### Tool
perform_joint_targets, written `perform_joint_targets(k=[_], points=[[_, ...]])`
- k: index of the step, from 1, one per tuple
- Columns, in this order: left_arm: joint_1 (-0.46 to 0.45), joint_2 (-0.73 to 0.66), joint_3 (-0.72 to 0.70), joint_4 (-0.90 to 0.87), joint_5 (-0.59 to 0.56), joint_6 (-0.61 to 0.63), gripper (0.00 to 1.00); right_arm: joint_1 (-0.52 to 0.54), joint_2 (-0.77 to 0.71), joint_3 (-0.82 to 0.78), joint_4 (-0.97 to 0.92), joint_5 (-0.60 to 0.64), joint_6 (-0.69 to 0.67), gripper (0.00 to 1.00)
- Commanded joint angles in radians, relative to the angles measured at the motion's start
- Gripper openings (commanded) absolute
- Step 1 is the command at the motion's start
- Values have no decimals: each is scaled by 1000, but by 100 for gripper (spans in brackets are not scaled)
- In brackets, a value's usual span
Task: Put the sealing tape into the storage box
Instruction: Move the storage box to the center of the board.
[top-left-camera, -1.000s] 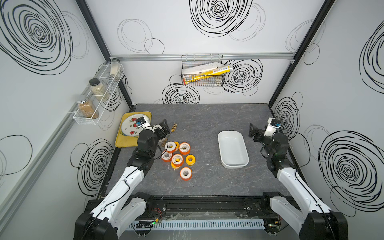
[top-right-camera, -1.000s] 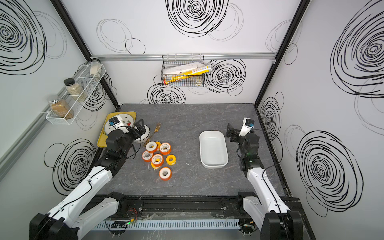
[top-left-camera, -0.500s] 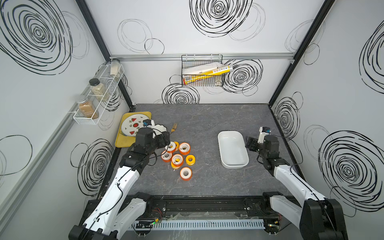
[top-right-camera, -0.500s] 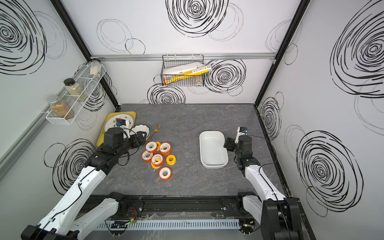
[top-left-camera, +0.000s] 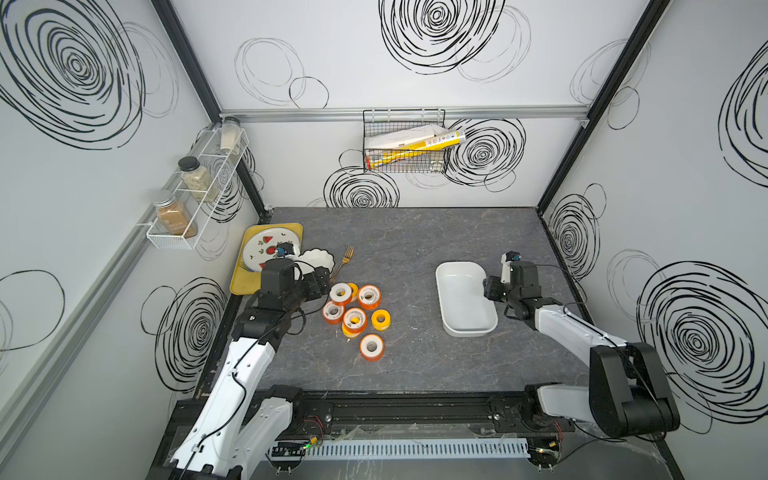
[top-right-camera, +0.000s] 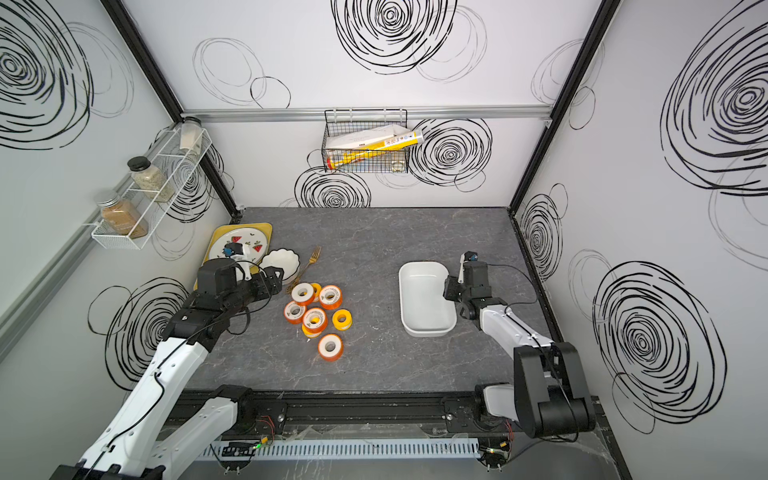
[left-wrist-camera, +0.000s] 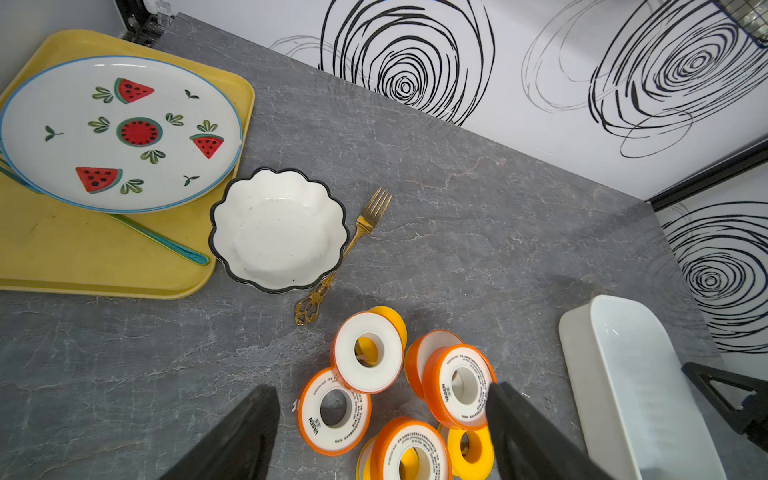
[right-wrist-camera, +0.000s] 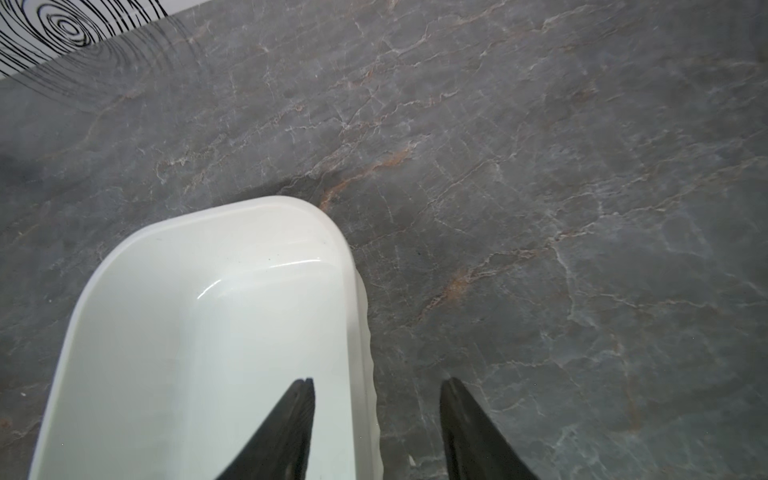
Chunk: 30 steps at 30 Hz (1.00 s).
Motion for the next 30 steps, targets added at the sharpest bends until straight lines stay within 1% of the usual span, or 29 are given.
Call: perform_joint_targets(k=[1, 3, 5, 6, 9, 12, 14, 16, 18, 25, 27, 30], points=[[1, 0, -8, 14, 21, 19, 83, 24, 30, 40, -53, 11, -20, 48], [1, -3, -9, 14, 16, 19, 83, 30, 50, 46, -61, 24, -19, 47], [0, -2, -8, 12, 11, 19, 83, 33, 75, 55, -71, 24, -20, 43], [1, -2, -8, 14, 10, 20, 83, 36, 84, 59, -73, 24, -21, 39], [1, 1, -8, 14, 9, 20, 83, 48, 101, 67, -74, 29, -25, 36], [3, 3, -8, 14, 4, 18, 82, 64, 104, 66, -67, 30, -25, 25], [4, 4, -8, 13, 4, 17, 83, 73, 112, 74, -74, 26, -34, 20], [7, 4, -8, 14, 5, 17, 82, 75, 124, 84, -84, 27, -37, 13], [10, 6, -8, 15, 10, 16, 82, 80, 134, 88, -80, 1, -34, 8], [19, 11, -8, 14, 14, 17, 82, 133, 146, 95, -72, -4, 16, 6], [23, 14, -7, 14, 17, 18, 82, 167, 146, 99, -72, 1, 32, 5], [26, 17, -6, 15, 21, 17, 81, 205, 154, 110, -75, 6, 88, 5]])
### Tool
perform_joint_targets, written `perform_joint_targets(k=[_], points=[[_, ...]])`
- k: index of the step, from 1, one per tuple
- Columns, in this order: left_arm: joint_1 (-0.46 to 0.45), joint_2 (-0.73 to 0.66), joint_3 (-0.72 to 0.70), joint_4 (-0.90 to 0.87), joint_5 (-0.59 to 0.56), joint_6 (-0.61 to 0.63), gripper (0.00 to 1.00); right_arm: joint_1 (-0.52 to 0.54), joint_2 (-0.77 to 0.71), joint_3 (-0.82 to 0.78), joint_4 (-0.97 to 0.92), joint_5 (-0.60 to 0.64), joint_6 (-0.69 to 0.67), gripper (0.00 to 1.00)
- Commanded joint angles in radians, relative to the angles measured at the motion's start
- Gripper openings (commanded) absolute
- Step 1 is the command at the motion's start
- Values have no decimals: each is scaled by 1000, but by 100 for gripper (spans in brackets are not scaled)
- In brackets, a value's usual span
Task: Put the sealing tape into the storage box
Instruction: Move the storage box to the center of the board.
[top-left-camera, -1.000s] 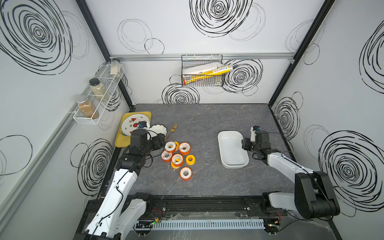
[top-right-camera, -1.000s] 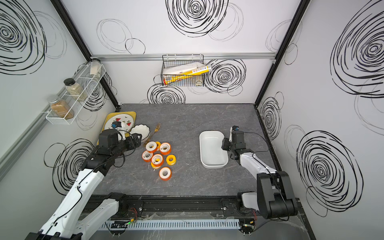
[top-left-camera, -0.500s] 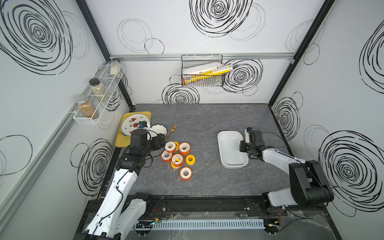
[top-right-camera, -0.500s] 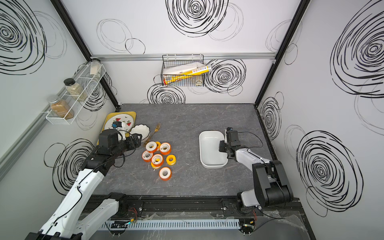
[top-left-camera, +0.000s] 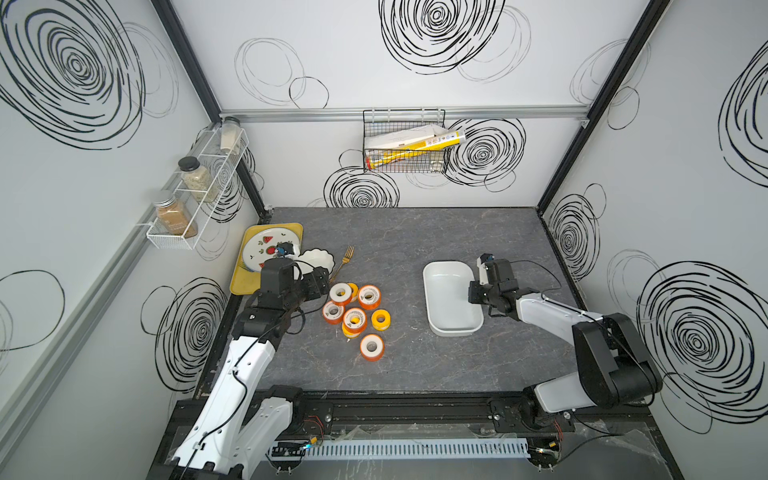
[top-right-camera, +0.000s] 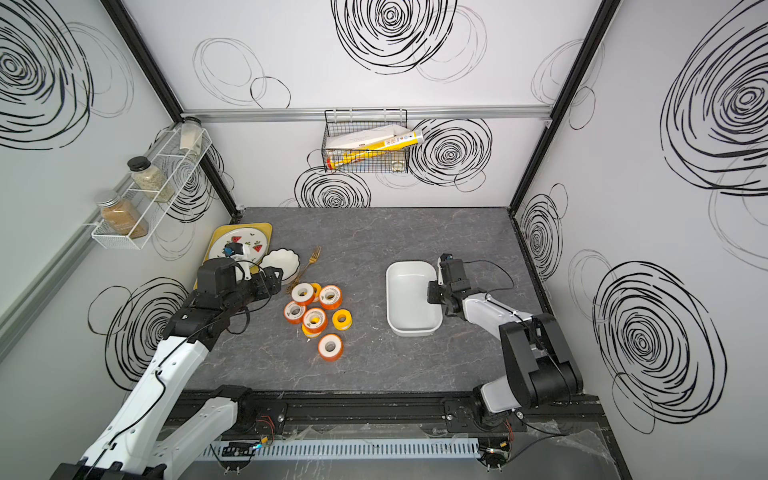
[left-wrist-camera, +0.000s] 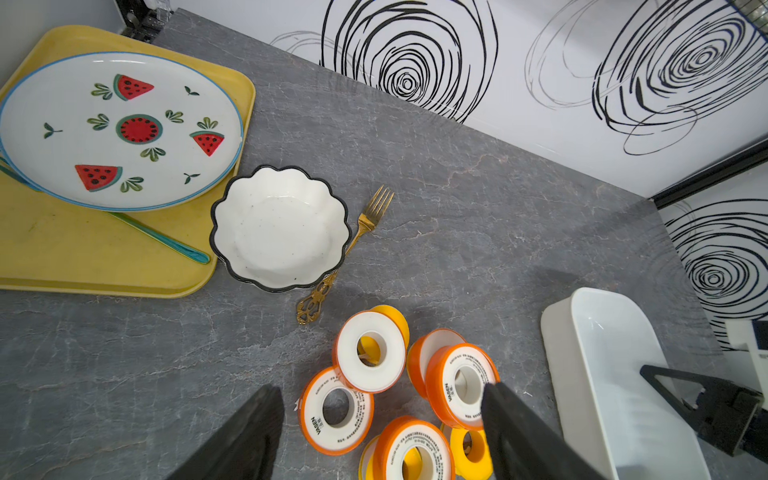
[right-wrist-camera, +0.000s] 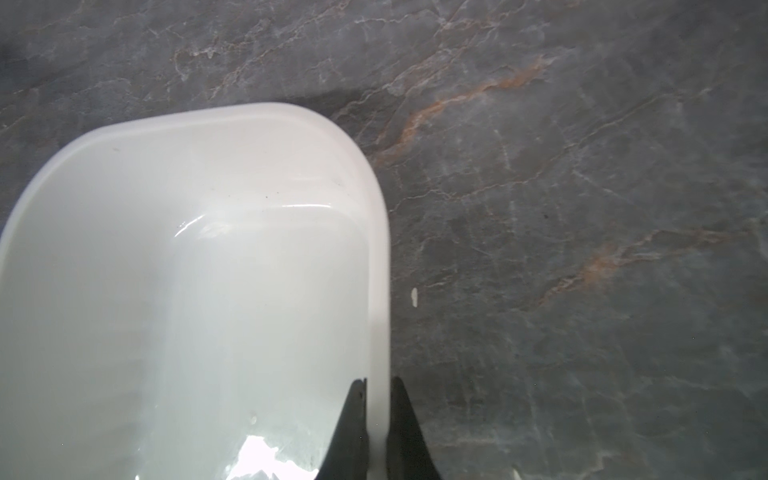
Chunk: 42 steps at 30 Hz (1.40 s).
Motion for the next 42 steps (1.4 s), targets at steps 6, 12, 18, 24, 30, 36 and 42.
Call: perform_joint_targets(k=[6, 12, 18, 24, 30, 36, 42], points=[[12, 5, -6, 14, 10, 14, 81, 94, 48, 53, -13, 35, 159, 7], [13, 8, -5, 15, 11, 14, 80, 120, 67, 69, -9, 34, 217, 8], [15, 9, -7, 18, 25, 16, 80, 131, 74, 80, -30, 52, 203, 15], [15, 10, -8, 17, 24, 15, 80, 131, 39, 87, -36, 39, 192, 35], [14, 5, -8, 17, 26, 16, 80, 131, -59, 94, -68, 88, 158, 49], [15, 3, -8, 19, 27, 16, 81, 130, -248, -22, 16, 324, 95, 54], [15, -3, -8, 19, 30, 16, 80, 128, -361, -212, 190, 528, 40, 58]])
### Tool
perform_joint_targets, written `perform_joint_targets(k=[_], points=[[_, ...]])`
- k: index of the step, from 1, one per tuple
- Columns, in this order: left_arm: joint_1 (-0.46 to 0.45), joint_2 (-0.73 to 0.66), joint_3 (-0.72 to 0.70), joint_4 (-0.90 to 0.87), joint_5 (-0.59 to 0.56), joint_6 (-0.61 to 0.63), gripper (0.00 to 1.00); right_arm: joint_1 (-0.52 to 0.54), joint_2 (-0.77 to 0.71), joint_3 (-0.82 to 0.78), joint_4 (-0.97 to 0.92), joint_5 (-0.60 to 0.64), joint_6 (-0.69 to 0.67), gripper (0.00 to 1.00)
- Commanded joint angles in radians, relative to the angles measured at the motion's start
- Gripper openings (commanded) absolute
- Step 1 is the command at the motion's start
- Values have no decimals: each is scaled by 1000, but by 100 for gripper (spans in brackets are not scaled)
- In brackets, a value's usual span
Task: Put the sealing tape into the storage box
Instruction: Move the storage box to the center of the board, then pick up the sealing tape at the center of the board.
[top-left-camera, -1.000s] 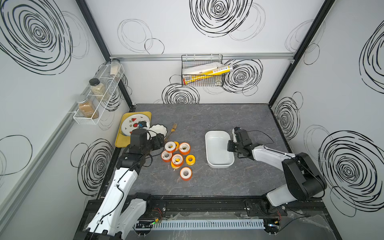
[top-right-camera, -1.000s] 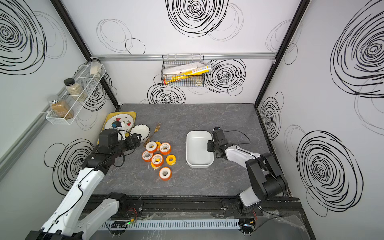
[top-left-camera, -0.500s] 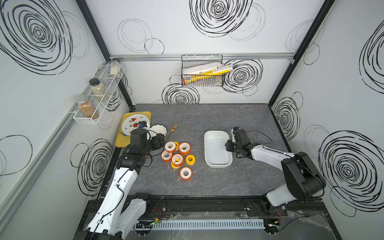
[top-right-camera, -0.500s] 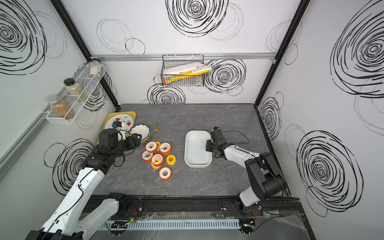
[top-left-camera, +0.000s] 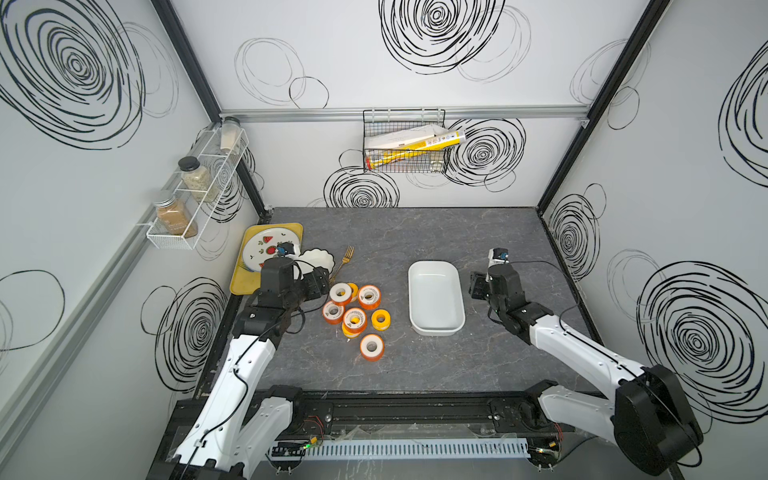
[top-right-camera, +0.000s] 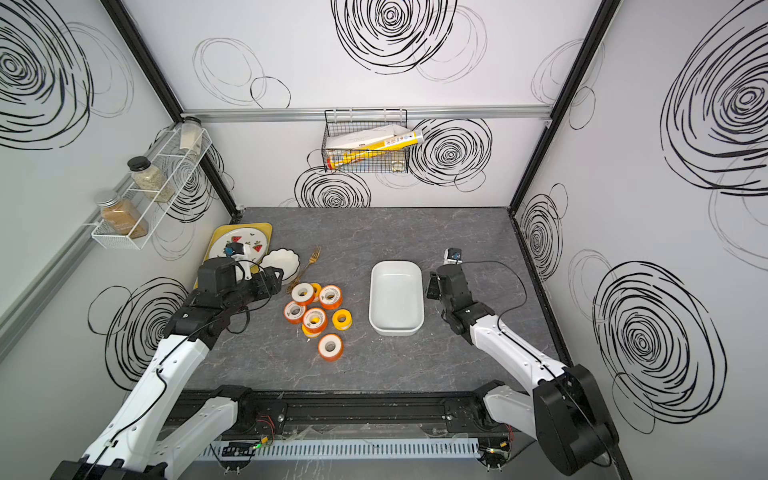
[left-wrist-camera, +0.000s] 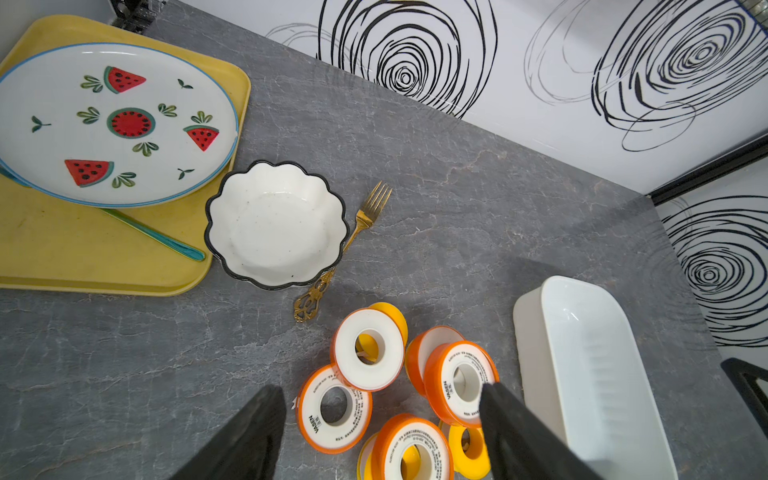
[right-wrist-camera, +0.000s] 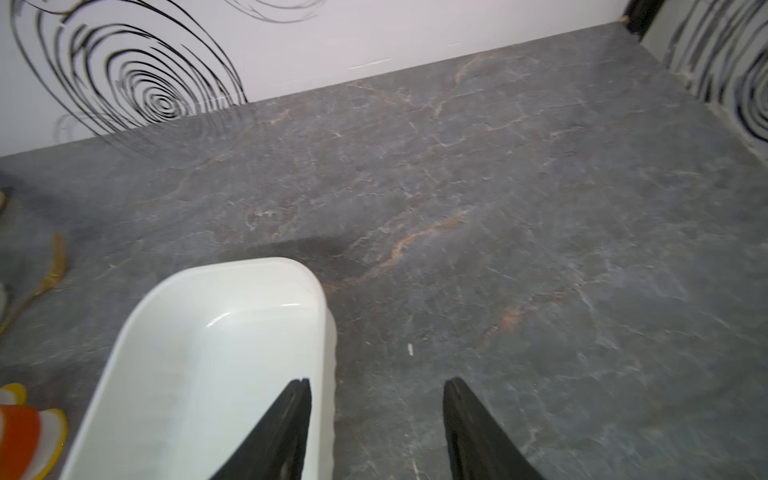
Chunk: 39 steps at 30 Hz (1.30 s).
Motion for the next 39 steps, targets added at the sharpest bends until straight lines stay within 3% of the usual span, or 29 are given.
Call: perform_joint_targets(k=[1, 3, 7, 9, 14, 18, 31, 39], points=[[9, -11, -9, 20, 10, 13, 80, 1, -49, -124, 145, 170, -49, 62], [9, -13, -9, 20, 10, 14, 80, -10, -85, -178, 191, 195, -6, 69], [8, -11, -9, 19, 9, 13, 80, -17, -142, -278, 328, 185, 0, 69], [9, -11, -9, 19, 11, 14, 80, -23, -152, -345, 409, 192, 13, 75], [8, -14, -9, 20, 13, 14, 80, -62, -221, -357, 380, 167, 32, 81], [9, -15, -9, 20, 19, 13, 80, -66, -278, -366, 368, 134, 11, 93], [-3, 12, -11, 22, 37, 15, 81, -68, -522, -369, 206, 175, -7, 92], [-34, 33, -10, 16, 17, 14, 81, -68, -637, -390, 207, 77, -19, 92]])
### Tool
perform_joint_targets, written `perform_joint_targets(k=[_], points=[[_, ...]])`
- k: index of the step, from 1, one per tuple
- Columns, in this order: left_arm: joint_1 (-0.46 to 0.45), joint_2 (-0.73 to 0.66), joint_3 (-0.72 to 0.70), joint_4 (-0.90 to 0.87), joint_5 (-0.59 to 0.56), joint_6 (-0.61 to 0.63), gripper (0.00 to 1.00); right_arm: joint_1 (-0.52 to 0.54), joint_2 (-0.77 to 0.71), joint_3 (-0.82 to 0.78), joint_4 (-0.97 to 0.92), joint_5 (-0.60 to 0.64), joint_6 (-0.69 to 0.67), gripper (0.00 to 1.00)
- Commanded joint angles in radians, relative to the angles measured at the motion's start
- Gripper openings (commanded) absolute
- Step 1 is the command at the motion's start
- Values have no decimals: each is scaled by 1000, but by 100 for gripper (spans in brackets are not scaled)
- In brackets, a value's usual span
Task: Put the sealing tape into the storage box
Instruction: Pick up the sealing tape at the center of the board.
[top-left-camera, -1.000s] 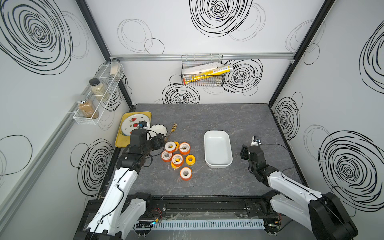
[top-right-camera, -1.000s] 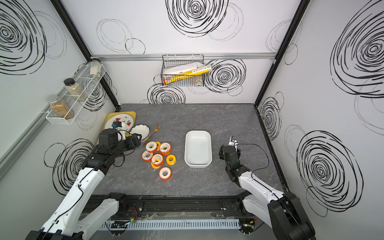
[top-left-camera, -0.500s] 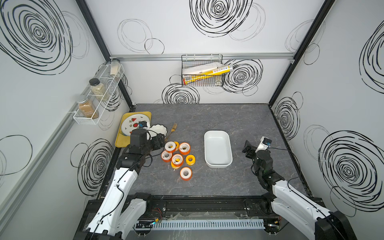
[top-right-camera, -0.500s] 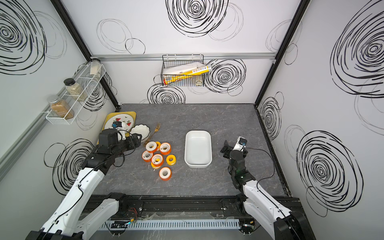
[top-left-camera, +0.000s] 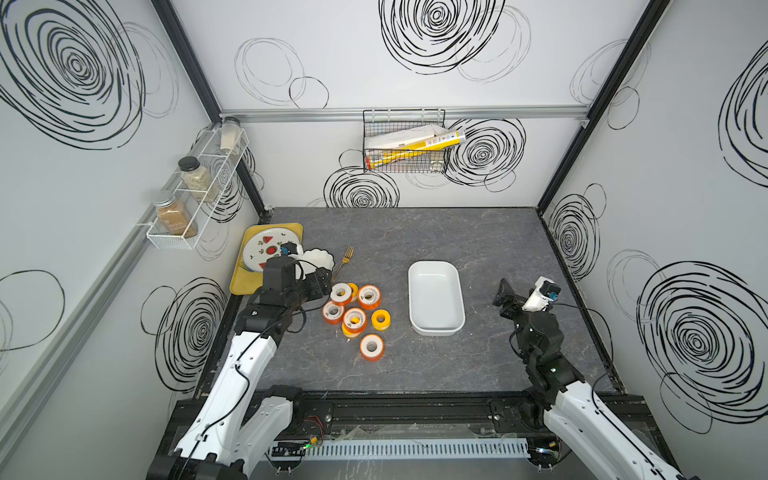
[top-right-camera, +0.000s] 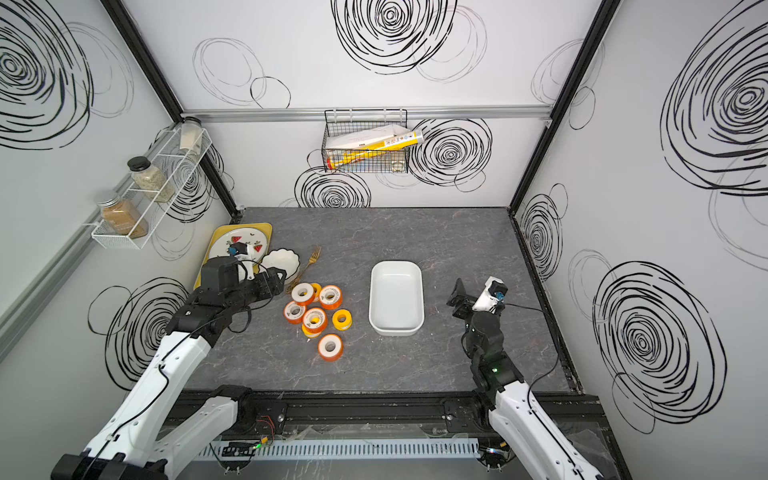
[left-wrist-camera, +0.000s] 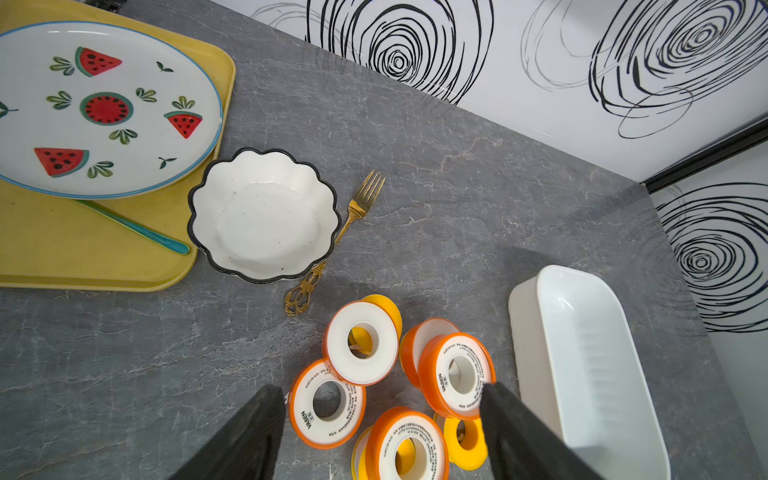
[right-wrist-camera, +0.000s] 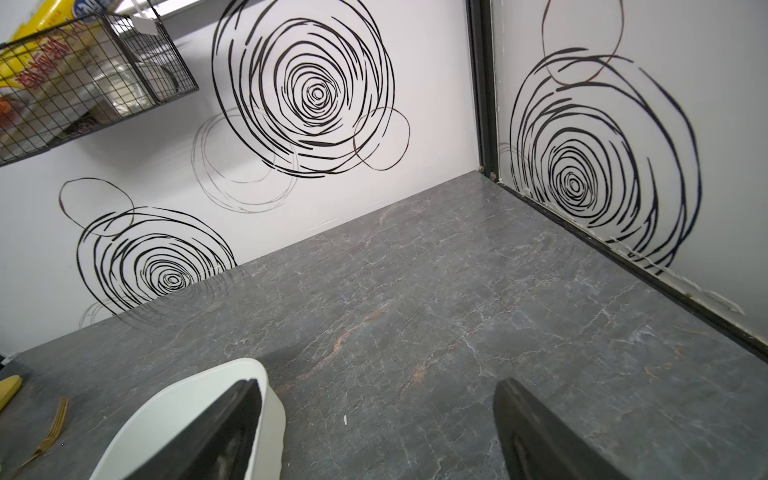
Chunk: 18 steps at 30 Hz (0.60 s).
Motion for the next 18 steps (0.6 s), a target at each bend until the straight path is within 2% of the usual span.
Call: perform_joint_targets(k=[1, 5, 10, 12, 14, 18], points=[[-23, 12, -9, 15, -11, 14, 81, -2, -22, -19, -5, -59, -10, 92], [-73, 35, -1, 2, -45, 4, 81, -2, 10, -2, -16, -38, 0, 92], [-254, 126, 42, -25, -169, -67, 85, -2, 43, 10, -14, -56, -2, 92], [-292, 186, 73, -43, -192, -98, 93, -2, 43, 5, -8, -58, 0, 92], [-358, 245, 105, -47, -251, -138, 99, -2, 43, 4, -4, -59, 0, 92], [-491, 354, 147, -30, -425, -206, 99, -2, 53, 11, -10, -57, -1, 92]])
